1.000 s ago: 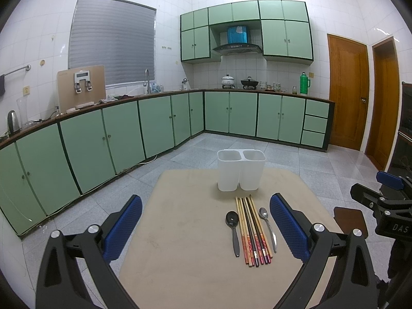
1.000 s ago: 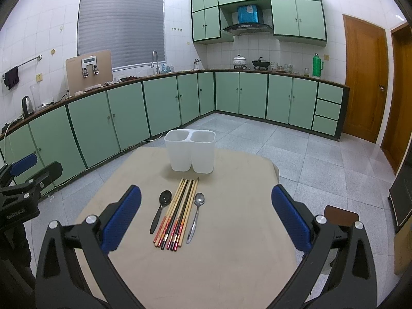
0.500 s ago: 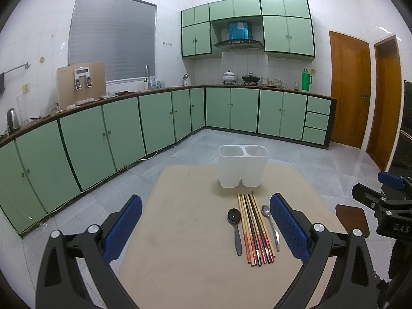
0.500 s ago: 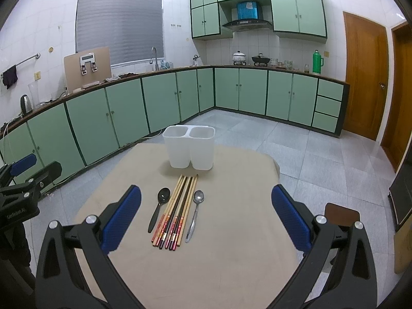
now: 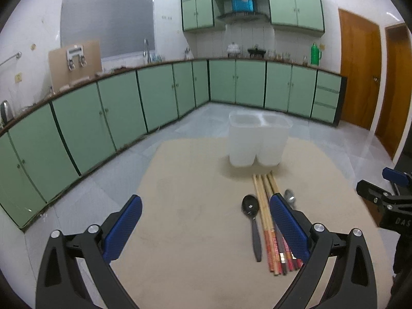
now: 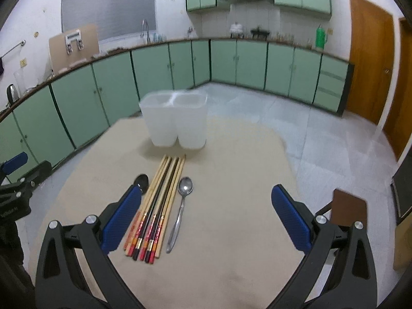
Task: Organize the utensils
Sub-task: 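Grasp the silver spoon with the right tool while the left tool approaches the black spoon, then grasp the black spoon with the left tool while the right tool holds the silver spoon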
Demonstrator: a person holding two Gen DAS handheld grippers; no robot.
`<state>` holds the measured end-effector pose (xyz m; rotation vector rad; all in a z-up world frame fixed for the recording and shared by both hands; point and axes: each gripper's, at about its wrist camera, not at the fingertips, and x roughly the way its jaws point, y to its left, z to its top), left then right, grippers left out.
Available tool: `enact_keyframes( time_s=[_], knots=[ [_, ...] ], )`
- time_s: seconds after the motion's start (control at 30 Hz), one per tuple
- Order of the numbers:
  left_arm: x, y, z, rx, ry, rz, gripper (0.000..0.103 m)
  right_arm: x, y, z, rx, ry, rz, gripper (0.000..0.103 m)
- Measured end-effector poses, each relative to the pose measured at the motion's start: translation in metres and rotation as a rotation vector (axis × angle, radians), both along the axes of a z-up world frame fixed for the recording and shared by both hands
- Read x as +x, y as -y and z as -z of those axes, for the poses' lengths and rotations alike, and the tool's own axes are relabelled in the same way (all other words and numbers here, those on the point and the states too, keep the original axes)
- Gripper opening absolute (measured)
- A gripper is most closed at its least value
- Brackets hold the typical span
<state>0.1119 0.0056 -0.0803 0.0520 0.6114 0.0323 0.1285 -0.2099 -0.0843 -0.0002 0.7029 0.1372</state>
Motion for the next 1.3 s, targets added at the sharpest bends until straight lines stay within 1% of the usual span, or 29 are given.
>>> enact_keyframes(
  time_s=[0.1, 0.2, 0.27, 0.4, 0.43, 0.53, 0.6, 0.67, 0.73, 0.8, 0.83, 0.9, 0.93, 1.03, 1.1, 1.17, 1.3],
  knots=[
    [0.023, -0.004, 0.023, 0.008, -0.041, -0.016, 0.097, 0.027, -0.007, 0.022, -0.003, -0.065, -0.015, 0.098],
    [0.042, -0.009, 0.043, -0.013, -0.083, -0.03, 0.097, 0.052, -0.016, 0.044, -0.012, -0.124, -0.031, 0.098],
    [0.051, -0.013, 0.051, -0.023, -0.103, -0.037, 0.097, 0.069, -0.022, 0.059, -0.013, -0.159, -0.042, 0.095],
    [0.061, -0.016, 0.062, -0.026, -0.13, -0.038, 0.097, 0.094, -0.03, 0.08, -0.018, -0.215, -0.052, 0.08],
    [0.062, -0.016, 0.064, -0.027, -0.134, -0.038, 0.097, 0.098, -0.032, 0.083, -0.021, -0.225, -0.051, 0.079],
    [0.067, -0.018, 0.068, -0.031, -0.146, -0.036, 0.097, 0.107, -0.035, 0.093, -0.031, -0.254, -0.059, 0.072],
    [0.069, -0.018, 0.071, -0.035, -0.154, -0.032, 0.097, 0.111, -0.037, 0.099, -0.044, -0.271, -0.064, 0.065],
    [0.073, -0.016, 0.073, -0.033, -0.159, -0.026, 0.097, 0.115, -0.037, 0.104, -0.041, -0.284, -0.063, 0.06],
    [0.075, -0.014, 0.074, -0.032, -0.164, -0.019, 0.097, 0.115, -0.035, 0.106, -0.022, -0.284, -0.058, 0.057],
    [0.078, -0.012, 0.075, -0.039, -0.168, -0.012, 0.097, 0.116, -0.034, 0.108, -0.019, -0.298, -0.059, 0.047],
    [0.08, -0.01, 0.075, -0.044, -0.172, -0.007, 0.097, 0.116, -0.034, 0.108, -0.028, -0.291, -0.056, 0.044],
    [0.084, -0.005, 0.077, -0.052, -0.179, 0.008, 0.097, 0.112, -0.036, 0.108, -0.045, -0.282, -0.068, 0.03],
    [0.085, -0.001, 0.078, -0.053, -0.184, 0.016, 0.097, 0.114, -0.038, 0.109, -0.048, -0.281, -0.077, 0.027],
    [0.088, 0.012, 0.083, -0.053, -0.207, 0.046, 0.097, 0.111, -0.038, 0.108, -0.058, -0.28, -0.089, 0.026],
    [0.088, 0.023, 0.091, -0.03, -0.235, 0.071, 0.097, 0.108, -0.036, 0.107, -0.061, -0.28, -0.096, 0.026],
    [0.089, 0.031, 0.101, -0.006, -0.267, 0.088, 0.097, 0.106, -0.032, 0.105, -0.052, -0.284, -0.095, 0.026],
    [0.092, 0.039, 0.117, 0.01, -0.314, 0.099, 0.097, 0.101, -0.021, 0.102, -0.027, -0.291, -0.089, 0.026]
  ],
)
